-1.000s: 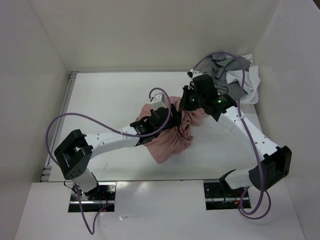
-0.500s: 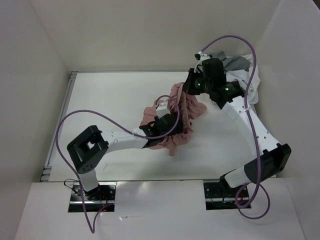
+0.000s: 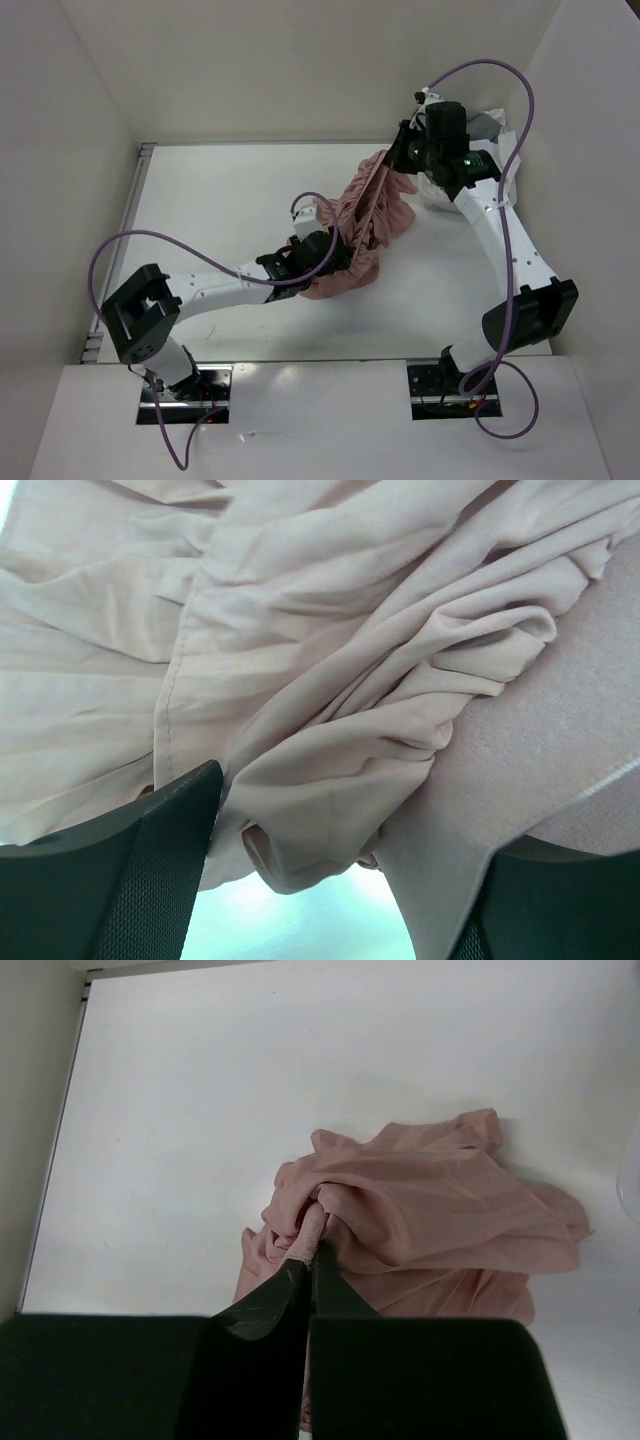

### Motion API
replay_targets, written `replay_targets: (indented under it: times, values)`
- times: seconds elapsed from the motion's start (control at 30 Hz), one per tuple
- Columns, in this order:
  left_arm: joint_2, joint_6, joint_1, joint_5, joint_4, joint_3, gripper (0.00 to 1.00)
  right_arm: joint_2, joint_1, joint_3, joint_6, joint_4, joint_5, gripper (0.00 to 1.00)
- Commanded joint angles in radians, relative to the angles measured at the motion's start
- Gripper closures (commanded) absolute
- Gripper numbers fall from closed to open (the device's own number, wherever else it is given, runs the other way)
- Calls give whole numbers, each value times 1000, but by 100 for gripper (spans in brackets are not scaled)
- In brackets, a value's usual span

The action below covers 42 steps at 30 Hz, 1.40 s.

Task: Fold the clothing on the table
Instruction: Flatten the skirt out

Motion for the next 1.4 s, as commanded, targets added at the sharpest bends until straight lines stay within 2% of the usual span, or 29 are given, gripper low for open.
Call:
replay_targets:
  times: [0.0, 0.17, 0.33, 0.47, 0.57, 0.73, 0.77, 0.83, 0.9, 0.93, 1.0, 1.03, 1.1, 1.27, 1.37]
  values:
    - [-52, -7, -7, -29, -96, -21, 24, 1, -13, 71, -6, 77, 40, 100]
    - [-98, 27, -7, -39, -153, -12, 24, -11, -22, 32, 3, 77, 40, 100]
    - [-107, 70, 35, 32, -204, -3, 24, -45, -22, -80, 3, 119, 31, 100]
    - [-48, 137, 44, 20, -274, 61, 18, -75, -22, -148, 12, 130, 10, 100]
    - [0, 170, 44, 11, -350, 130, 18, -88, -22, -171, 12, 130, -3, 100]
    - [-10, 179, 44, -3, -402, 143, 19, -108, -22, -182, 12, 140, 7, 100]
    - [-11, 179, 44, -3, -402, 143, 21, -108, -22, -182, 12, 140, 7, 100]
    - [-23, 179, 44, 6, -425, 143, 36, -108, -22, -182, 12, 140, 7, 100]
    - [-35, 168, 44, 18, -437, 143, 47, -108, -22, -182, 12, 140, 7, 100]
    - [-47, 168, 44, 18, -437, 143, 56, -108, -22, -182, 12, 149, 7, 100]
    - [-60, 168, 44, 18, -446, 143, 64, -108, -22, -192, 12, 149, 7, 100]
    - [-69, 159, 44, 18, -446, 143, 79, -108, -22, -203, 12, 149, 7, 100]
    - [-69, 159, 54, 18, -469, 152, 99, -108, -22, -203, 12, 149, 7, 100]
    - [-135, 186, 78, 21, -506, 184, 100, -152, -22, -222, 12, 140, 7, 100]
    - [-227, 240, 122, 21, -515, 196, 100, -229, -22, -278, 22, 114, 7, 100]
